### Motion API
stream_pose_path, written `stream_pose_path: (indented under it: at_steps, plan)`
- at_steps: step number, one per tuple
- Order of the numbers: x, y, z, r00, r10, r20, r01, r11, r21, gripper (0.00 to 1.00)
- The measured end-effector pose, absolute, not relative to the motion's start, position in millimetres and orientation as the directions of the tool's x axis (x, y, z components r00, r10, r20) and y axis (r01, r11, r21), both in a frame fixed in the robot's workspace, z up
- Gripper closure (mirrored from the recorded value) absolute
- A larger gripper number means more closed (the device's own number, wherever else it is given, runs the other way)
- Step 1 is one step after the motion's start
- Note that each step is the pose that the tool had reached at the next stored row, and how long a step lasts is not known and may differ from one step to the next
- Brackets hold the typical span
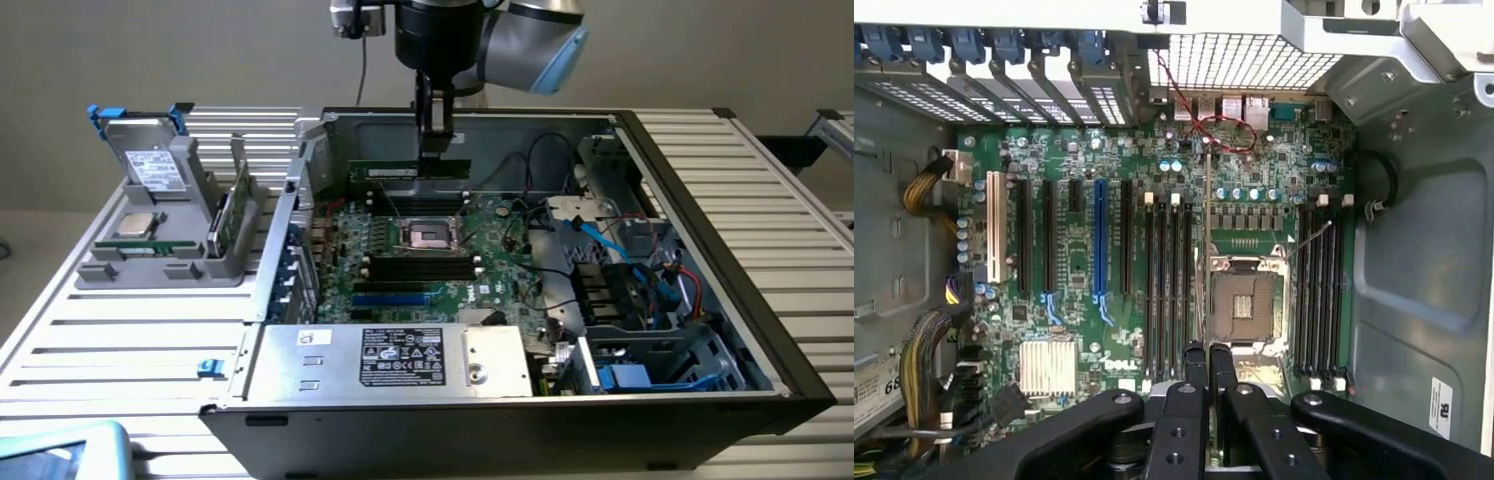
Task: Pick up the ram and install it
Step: 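Insert the ram into the slot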
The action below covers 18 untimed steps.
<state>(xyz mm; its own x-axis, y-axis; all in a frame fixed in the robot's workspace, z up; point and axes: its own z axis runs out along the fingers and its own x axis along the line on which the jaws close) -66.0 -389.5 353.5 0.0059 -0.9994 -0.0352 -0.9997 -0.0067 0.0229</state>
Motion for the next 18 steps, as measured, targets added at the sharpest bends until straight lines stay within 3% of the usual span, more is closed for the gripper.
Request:
stream_pose_path:
  at_steps: [18]
  plan:
    - [-62, -386, 331, 0.006, -1.0, 0.003, -1.0, -0.006, 0.023, 0.87]
